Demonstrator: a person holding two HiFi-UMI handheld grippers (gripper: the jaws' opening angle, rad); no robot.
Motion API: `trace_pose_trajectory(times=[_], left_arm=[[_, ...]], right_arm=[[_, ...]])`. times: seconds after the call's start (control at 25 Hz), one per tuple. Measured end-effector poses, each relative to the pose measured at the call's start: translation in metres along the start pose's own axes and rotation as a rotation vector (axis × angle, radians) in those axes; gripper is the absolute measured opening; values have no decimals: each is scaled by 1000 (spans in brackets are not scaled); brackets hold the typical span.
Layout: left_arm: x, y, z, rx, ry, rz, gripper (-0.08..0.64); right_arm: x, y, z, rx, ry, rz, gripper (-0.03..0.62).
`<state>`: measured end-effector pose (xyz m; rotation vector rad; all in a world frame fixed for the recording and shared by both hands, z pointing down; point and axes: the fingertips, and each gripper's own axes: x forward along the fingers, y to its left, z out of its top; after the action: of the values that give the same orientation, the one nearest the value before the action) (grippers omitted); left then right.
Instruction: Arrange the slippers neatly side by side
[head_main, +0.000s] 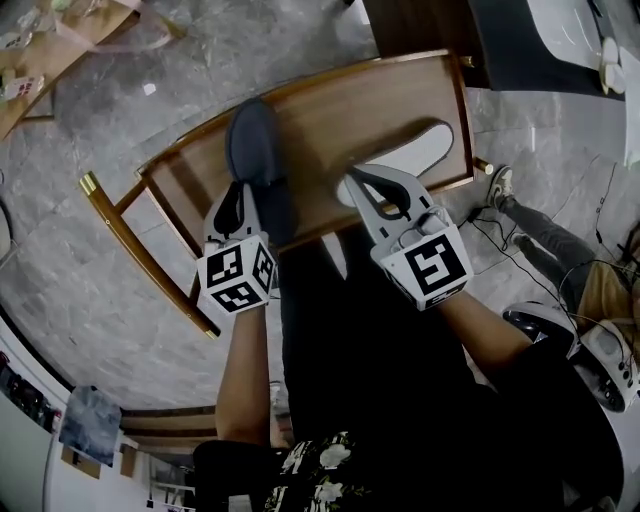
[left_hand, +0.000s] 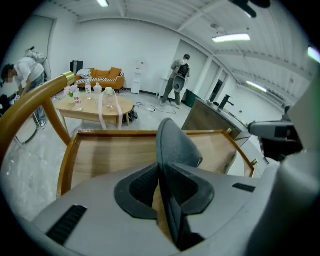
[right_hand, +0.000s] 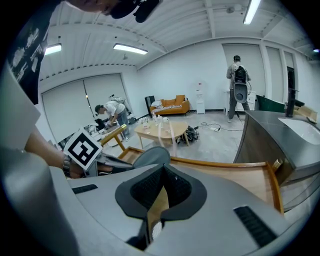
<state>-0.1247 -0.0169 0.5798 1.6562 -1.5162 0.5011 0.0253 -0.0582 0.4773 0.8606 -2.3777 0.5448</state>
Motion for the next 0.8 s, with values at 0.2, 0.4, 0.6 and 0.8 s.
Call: trace_pose_trajectory(times=[0.2, 0.4, 0.6, 0.8], left_arm=[[4, 6, -19, -25, 34, 28, 40], [5, 17, -25, -132, 20, 60, 44], [12, 9, -26, -178, 2, 73, 41], [21, -2, -26, -267, -12, 85, 39]], right_arm=[[5, -2, -4, 0, 1, 3, -2], [6, -1, -10, 15, 19, 11, -2], [7, -5, -14, 15, 16, 26, -2], [7, -15, -21, 12, 34, 40, -2]])
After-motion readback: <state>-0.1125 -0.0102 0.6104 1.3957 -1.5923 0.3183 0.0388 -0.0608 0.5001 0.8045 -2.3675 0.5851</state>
